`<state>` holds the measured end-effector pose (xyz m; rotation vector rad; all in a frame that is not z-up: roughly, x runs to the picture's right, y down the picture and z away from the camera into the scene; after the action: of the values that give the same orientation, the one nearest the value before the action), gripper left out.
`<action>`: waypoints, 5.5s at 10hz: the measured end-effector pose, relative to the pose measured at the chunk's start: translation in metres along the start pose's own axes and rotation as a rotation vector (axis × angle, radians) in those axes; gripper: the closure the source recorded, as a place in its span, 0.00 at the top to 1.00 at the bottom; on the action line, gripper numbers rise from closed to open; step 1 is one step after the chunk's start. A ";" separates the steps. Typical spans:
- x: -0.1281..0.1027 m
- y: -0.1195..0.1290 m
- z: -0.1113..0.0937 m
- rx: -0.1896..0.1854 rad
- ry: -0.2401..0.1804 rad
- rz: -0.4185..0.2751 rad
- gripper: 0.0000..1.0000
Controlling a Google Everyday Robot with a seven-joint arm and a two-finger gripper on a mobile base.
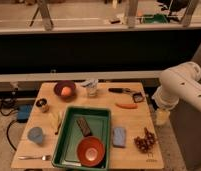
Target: Place pepper in table surface
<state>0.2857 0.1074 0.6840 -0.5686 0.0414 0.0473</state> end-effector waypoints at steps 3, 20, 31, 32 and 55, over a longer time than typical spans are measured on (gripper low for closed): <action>0.000 0.000 0.000 0.000 0.000 0.000 0.80; -0.015 -0.026 0.003 0.063 0.036 -0.092 0.80; -0.042 -0.071 0.011 0.125 0.043 -0.232 0.80; -0.045 -0.074 0.012 0.128 0.042 -0.242 0.80; -0.070 -0.122 0.056 0.134 0.001 -0.410 0.80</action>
<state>0.2237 0.0328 0.8003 -0.4346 -0.0715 -0.3523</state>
